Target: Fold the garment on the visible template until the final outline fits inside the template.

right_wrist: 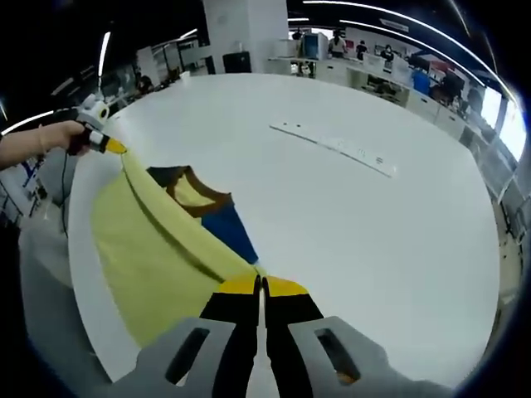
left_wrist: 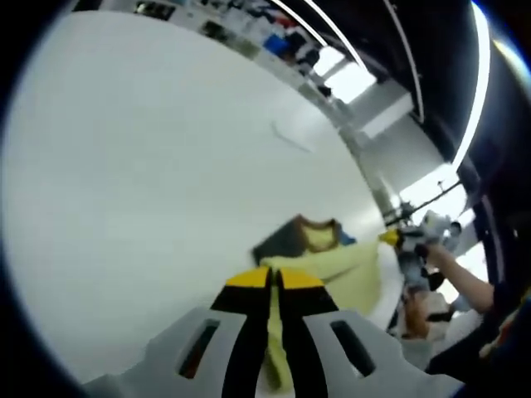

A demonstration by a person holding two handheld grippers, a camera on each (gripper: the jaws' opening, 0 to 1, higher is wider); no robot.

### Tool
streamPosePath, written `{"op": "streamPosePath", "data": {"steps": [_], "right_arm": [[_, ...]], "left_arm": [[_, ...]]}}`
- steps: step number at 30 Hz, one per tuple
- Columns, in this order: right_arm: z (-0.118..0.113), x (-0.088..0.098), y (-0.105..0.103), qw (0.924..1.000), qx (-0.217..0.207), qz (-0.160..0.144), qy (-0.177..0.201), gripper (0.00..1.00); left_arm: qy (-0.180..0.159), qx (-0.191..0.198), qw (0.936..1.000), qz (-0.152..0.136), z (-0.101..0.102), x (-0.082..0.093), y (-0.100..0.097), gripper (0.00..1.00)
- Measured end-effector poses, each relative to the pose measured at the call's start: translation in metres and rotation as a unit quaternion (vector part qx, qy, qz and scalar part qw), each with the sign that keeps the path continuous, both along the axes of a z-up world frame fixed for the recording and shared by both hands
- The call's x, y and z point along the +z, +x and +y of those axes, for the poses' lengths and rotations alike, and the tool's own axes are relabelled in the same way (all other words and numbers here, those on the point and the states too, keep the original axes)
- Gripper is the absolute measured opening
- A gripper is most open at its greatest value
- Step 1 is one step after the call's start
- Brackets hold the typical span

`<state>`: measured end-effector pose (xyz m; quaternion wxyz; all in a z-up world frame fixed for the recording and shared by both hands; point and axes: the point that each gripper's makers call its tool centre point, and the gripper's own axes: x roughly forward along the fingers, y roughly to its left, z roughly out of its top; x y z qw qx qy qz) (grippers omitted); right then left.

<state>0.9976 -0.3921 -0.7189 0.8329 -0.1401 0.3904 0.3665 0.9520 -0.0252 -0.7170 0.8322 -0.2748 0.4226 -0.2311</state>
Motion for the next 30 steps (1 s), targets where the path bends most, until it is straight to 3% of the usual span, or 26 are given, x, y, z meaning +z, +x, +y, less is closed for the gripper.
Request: {"op": "streamPosePath", "data": {"steps": [30], "right_arm": [[0.003,-0.042,0.016,0.9994,-0.006,0.031,-0.016,0.02]], "left_arm": [[0.024,0.013,0.9989,0.038,0.001,-0.039,0.018,0.0]]}}
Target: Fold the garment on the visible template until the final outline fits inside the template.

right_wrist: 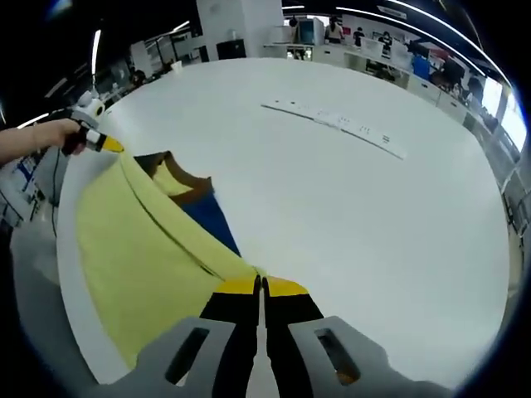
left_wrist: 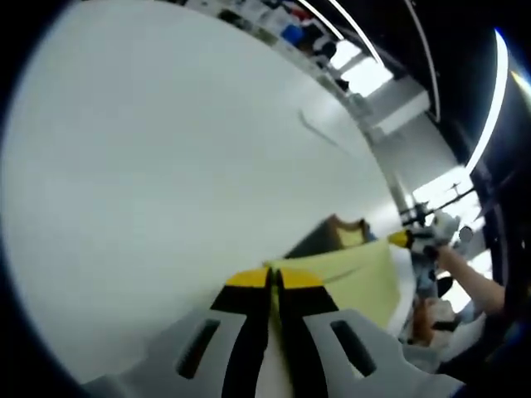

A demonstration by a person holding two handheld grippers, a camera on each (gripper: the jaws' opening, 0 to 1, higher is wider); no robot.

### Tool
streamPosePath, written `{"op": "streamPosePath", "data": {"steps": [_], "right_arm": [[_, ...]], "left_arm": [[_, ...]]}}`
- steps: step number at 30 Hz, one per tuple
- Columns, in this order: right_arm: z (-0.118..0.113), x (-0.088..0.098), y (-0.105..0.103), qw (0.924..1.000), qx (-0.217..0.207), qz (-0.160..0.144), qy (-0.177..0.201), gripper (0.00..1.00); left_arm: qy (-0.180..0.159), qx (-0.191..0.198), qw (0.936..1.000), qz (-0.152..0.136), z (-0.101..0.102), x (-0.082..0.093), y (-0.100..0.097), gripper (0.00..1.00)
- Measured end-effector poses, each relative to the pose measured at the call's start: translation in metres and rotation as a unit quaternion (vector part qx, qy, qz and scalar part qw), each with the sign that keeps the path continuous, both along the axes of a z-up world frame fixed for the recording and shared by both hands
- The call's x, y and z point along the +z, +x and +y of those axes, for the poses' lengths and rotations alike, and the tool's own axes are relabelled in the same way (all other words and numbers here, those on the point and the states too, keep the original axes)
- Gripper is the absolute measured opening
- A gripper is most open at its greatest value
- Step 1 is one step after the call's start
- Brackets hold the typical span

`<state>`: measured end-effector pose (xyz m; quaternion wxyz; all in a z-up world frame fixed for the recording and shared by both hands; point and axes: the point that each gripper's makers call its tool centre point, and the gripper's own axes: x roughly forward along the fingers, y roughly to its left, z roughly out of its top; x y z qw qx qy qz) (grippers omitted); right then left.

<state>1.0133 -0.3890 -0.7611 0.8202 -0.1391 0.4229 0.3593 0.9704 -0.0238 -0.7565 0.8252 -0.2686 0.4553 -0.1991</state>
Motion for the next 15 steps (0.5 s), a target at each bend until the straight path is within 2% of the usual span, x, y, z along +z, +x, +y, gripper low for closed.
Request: {"op": "streamPosePath", "data": {"steps": [9,15], "right_arm": [[-0.0016,-0.0074,0.0022,1.0,-0.002,0.003,-0.007,0.02],[-0.0022,-0.01,0.0035,0.9999,-0.006,0.007,-0.006,0.03]], "left_arm": [[0.019,-0.004,0.9998,0.006,-0.001,-0.0076,0.0032,0.0],[0.018,-0.001,0.9998,0.006,-0.0008,-0.0084,0.005,0.0]]}}
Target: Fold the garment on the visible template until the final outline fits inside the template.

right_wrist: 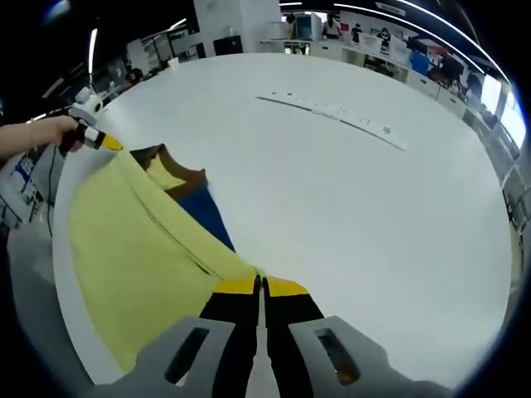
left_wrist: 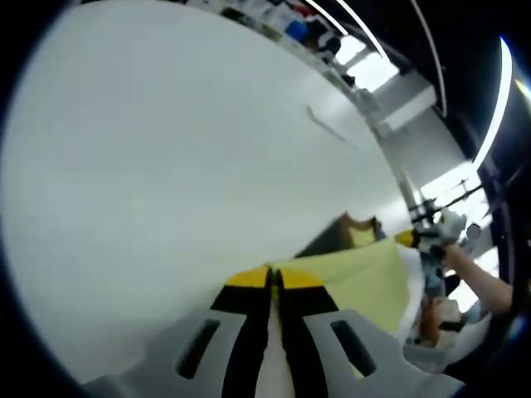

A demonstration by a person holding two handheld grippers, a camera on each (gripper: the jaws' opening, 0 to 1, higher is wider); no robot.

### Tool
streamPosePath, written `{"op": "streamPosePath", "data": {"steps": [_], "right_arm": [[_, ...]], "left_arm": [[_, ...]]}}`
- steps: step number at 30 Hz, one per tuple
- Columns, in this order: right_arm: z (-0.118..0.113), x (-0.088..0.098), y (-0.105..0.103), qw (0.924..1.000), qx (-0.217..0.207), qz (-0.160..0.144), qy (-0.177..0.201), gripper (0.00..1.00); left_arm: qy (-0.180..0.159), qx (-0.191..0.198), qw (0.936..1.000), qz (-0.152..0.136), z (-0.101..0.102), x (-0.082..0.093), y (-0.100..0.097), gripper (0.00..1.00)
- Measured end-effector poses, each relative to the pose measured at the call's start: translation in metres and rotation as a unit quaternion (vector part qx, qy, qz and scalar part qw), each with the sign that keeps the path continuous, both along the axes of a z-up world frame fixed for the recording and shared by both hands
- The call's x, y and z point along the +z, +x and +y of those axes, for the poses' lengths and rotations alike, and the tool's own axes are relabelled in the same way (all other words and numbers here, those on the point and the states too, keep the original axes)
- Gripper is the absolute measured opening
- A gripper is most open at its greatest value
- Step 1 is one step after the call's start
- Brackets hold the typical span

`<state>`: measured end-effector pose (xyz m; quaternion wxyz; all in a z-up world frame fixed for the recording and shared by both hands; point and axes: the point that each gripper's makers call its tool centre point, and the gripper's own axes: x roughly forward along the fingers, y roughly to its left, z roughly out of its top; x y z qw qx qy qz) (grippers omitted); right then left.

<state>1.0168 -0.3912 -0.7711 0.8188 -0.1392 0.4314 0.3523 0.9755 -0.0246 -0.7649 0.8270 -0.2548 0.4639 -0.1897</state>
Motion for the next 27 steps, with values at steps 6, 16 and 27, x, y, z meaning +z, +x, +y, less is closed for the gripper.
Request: {"op": "streamPosePath", "data": {"steps": [6,16,27], "right_arm": [[0.001,-0.002,0.001,1.0,0.002,-0.001,-0.004,0.03],[-0.01,-0.001,0.005,0.9994,-0.018,-0.012,-0.028,0.01],[-0.03,0.021,0.005,0.9979,-0.052,-0.035,-0.018,0.05]], "left_arm": [[0.0,0.002,1.0,-0.001,0.001,0.0,0.0,0.0],[0.009,0.001,0.9999,-0.009,0.0,0.0,0.0,0.0],[0.034,0.017,0.9985,-0.039,0.014,0.014,0.005,0.05]]}}
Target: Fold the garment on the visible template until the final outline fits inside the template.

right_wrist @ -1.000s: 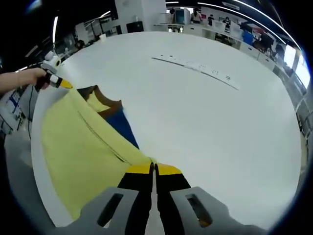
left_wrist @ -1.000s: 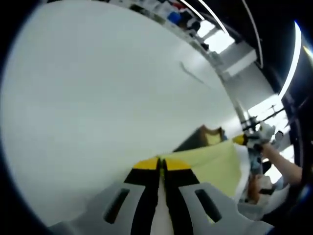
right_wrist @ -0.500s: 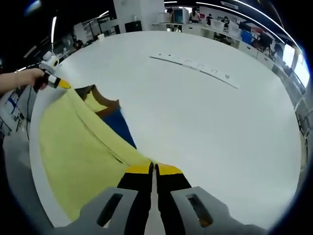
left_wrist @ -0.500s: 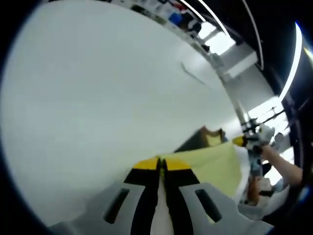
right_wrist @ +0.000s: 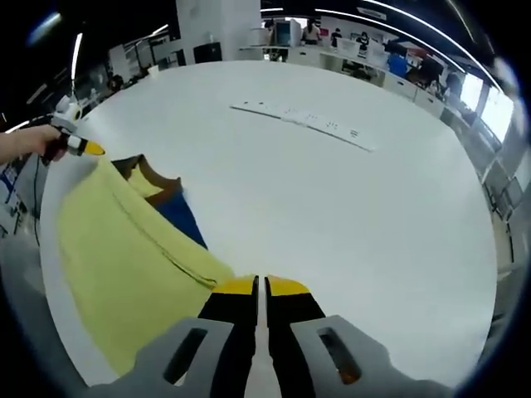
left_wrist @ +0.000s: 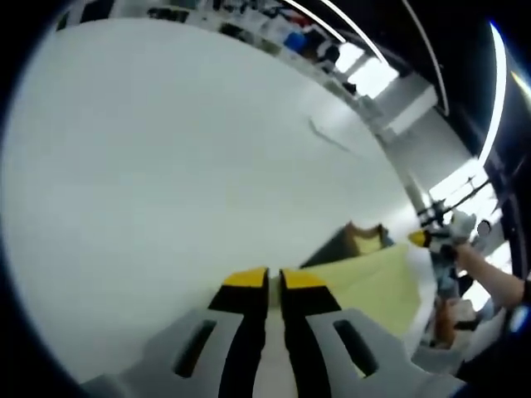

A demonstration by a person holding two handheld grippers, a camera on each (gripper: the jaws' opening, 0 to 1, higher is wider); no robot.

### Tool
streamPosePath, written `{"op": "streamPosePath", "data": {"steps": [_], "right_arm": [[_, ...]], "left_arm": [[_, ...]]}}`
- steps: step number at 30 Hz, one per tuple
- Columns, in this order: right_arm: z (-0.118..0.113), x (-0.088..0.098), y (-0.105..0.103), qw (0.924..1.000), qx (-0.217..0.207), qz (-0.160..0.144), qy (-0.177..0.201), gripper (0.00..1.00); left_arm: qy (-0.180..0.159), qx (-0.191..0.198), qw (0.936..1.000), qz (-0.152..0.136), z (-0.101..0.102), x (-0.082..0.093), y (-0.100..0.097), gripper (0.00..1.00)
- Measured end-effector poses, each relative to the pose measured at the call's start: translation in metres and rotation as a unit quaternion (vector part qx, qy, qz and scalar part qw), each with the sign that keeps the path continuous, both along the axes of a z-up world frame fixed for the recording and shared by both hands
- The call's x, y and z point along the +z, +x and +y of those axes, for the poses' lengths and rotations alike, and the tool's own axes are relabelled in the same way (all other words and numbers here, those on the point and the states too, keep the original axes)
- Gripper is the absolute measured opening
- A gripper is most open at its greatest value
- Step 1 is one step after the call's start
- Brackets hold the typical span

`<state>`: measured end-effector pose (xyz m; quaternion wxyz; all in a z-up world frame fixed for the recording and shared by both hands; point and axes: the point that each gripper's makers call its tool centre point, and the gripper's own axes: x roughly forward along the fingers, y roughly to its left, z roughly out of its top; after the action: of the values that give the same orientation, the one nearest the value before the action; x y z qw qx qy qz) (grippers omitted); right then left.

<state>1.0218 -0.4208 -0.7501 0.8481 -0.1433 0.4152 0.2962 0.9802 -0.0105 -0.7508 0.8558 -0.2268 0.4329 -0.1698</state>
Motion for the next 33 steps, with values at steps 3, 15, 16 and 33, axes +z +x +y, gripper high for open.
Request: {"op": "streamPosePath", "data": {"steps": [3,15,16,33], "right_arm": [[-0.003,0.006,-0.002,1.0,-0.004,-0.006,0.003,0.08],[-0.005,0.034,-0.023,0.9994,-0.006,-0.028,0.021,0.2],[-0.005,0.035,-0.025,0.9993,-0.007,-0.028,0.023,0.22],[-0.001,0.06,-0.11,0.9981,-0.018,-0.008,0.058,0.41]], "left_arm": [[0.006,-0.005,0.9999,-0.009,0.002,0.007,-0.003,0.07],[0.001,-0.01,0.9995,-0.029,0.005,0.033,-0.028,0.08],[0.001,-0.012,0.9995,-0.029,0.005,0.035,-0.031,0.09],[0.032,-0.043,0.9946,-0.088,0.013,0.077,-0.101,0.42]]}}
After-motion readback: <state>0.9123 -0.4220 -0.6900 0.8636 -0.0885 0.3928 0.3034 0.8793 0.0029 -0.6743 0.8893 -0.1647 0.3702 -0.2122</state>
